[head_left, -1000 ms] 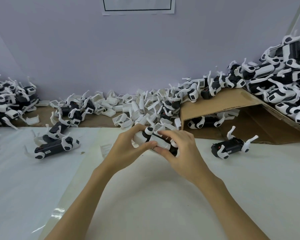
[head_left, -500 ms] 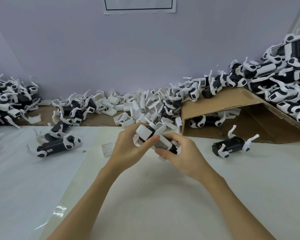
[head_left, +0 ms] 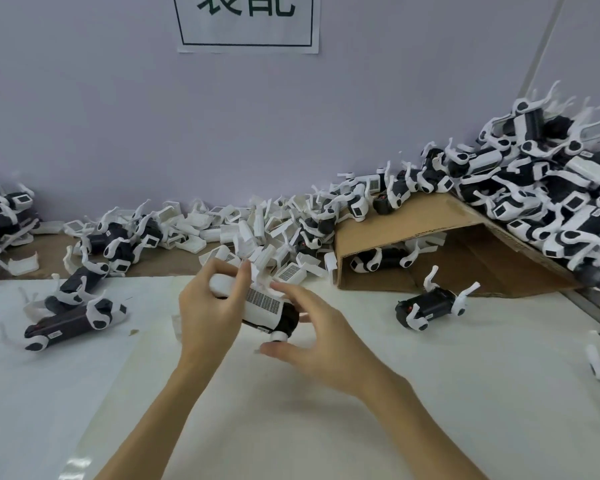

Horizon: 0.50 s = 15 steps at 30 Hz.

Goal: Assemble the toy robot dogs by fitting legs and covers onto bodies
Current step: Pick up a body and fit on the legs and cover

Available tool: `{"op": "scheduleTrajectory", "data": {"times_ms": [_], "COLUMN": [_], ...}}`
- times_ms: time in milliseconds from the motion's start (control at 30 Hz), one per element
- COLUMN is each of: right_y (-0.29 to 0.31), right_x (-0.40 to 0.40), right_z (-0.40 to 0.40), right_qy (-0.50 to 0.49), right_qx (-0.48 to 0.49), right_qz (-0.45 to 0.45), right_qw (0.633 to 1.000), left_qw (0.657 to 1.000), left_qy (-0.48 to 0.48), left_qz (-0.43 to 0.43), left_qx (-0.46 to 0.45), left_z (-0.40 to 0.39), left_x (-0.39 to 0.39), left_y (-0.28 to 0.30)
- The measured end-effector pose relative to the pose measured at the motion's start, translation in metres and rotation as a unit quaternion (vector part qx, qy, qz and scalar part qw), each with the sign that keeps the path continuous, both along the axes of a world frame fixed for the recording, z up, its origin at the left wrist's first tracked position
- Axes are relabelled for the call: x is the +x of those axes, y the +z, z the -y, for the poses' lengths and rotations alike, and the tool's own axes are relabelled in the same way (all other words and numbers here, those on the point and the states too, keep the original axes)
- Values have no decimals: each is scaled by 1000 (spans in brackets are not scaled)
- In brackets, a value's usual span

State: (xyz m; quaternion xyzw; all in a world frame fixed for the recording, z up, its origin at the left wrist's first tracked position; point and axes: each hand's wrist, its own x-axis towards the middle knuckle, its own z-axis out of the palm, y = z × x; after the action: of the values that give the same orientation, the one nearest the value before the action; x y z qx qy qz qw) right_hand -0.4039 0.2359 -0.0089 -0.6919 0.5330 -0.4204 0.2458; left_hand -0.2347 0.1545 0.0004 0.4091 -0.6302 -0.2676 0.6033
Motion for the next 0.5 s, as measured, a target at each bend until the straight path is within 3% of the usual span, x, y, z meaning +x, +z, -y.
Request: {"op": "scheduleTrajectory", "data": {"times_ms": [133,233,300,367,433,500], "right_y": [-16,-19,-14,5,38,93], "right_x": [13,20,16,3,-30,-83], "right_z": [2,7,6,9,22,34], "right_qy": [-36,-76,-89,-70,-37,-20], "right_qx": [-68,-45,10,93,117,25], "right_qz": [-164,-167,-67,108,321,533], "right_qw": [983,982,994,987,939,846], "left_qw": [998,995,990,985,977,972], "left_qy": [24,19,17,37,80,111], "left_qz": [-15,41,128,167,178,186], "left_qx": [53,85,52,-36,-90,-96], "left_z": [3,0,4,13,24,30], "left_x": [-2,-1,9,25,40,45], "left_y": [-5,-3,0,2,3,0]}}
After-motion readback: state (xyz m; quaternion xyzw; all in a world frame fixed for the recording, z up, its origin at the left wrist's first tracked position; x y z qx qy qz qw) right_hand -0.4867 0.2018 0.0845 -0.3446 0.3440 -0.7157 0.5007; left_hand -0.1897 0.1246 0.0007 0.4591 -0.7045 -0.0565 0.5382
